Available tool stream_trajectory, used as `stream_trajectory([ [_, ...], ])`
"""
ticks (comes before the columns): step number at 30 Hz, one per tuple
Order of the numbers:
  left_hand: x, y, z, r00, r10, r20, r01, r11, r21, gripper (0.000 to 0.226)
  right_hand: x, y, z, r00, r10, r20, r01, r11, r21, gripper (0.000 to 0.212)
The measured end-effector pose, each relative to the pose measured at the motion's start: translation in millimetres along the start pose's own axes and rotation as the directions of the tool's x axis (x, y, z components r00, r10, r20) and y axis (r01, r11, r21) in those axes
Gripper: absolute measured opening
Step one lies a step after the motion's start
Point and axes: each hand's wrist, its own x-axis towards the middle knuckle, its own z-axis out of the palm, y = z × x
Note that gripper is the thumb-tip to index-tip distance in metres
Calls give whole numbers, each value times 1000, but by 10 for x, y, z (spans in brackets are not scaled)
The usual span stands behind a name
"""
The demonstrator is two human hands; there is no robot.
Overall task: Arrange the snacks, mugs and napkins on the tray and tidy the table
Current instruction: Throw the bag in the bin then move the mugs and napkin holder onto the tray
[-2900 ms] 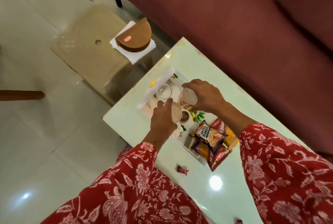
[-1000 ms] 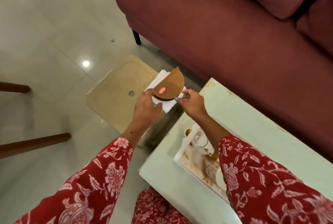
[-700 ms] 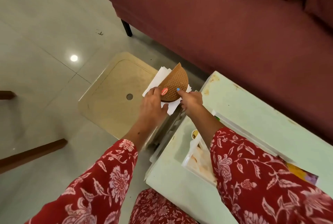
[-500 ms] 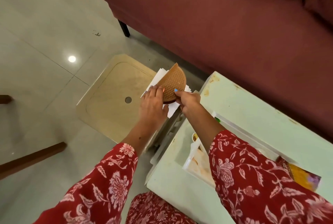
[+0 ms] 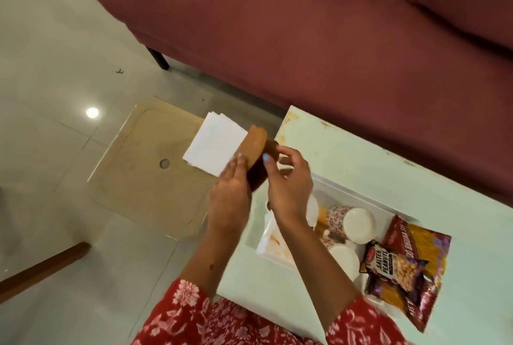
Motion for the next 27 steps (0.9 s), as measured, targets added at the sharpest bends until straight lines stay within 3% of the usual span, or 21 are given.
stream_trajectory([
  [2, -170, 134, 149, 1000, 17, 14, -15, 991, -130, 49, -55, 175, -235, 994, 103, -48, -102, 995, 17, 46],
  [5, -357, 305, 413, 995, -32, 89, 66, 907, -417, 36, -94, 472, -483, 971, 238, -7, -237, 971, 19, 36],
  [8, -408, 380, 748, 985, 37, 170, 31, 924, -381, 34, -67, 733, -626, 974, 227, -23, -229, 970, -88, 33],
  [14, -325, 388, 1071, 916, 43, 400, 137, 902, -409, 29, 88, 1094, -707, 966, 256, 19, -241, 932, -269, 30],
  [27, -192, 332, 1282, 886, -33, 463, 214, 914, -344, 38, 166, 1292, -693, 956, 240, 169, -177, 931, -319, 43],
])
